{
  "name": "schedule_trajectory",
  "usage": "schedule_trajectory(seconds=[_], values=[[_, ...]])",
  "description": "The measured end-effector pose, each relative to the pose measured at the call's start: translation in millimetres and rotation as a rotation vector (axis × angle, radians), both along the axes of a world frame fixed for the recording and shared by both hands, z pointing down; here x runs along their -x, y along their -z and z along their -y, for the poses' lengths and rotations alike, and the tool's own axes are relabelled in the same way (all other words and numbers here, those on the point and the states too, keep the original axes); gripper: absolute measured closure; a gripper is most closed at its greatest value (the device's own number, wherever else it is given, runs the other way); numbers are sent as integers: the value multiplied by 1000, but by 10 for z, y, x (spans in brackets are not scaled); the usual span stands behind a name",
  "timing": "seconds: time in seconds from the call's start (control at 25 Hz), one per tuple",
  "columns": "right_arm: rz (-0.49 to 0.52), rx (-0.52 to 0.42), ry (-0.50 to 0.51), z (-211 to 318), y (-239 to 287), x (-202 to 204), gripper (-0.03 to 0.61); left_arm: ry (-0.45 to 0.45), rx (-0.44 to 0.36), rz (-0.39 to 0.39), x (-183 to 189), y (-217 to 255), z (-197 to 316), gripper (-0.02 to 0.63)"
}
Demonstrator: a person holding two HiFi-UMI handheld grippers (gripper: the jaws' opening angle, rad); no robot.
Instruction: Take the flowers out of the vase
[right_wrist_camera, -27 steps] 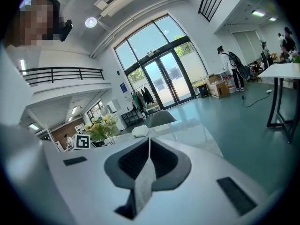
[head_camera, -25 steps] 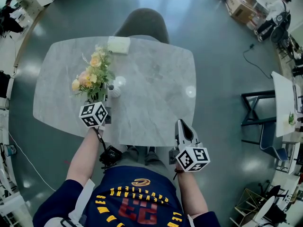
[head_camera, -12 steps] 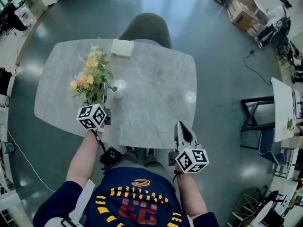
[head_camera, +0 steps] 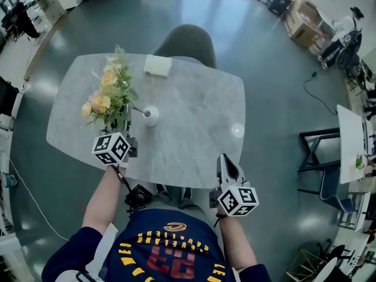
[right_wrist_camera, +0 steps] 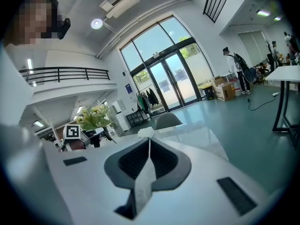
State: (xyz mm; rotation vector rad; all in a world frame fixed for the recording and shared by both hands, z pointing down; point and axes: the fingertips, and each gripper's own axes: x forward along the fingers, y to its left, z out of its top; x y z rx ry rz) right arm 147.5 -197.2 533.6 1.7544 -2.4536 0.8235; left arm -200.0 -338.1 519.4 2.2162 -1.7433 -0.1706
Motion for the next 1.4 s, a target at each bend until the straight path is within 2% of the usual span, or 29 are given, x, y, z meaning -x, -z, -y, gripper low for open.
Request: schedule_trajectory(seconds=[0.32,0.76,1.08,1.4], values=[[5,-19,31,45,85,49,563,29,-75,-31,117,451,-165,598],[23,-58,116,306,305,391,563,60,-129,-117,335,951,-488,598],[38,-130,186,459,582,557,564,68,-213,-141,315,1328,-717,598],[31,-285,255,590,1286,816,565,40,-268,-150,308,1726,-907,598]])
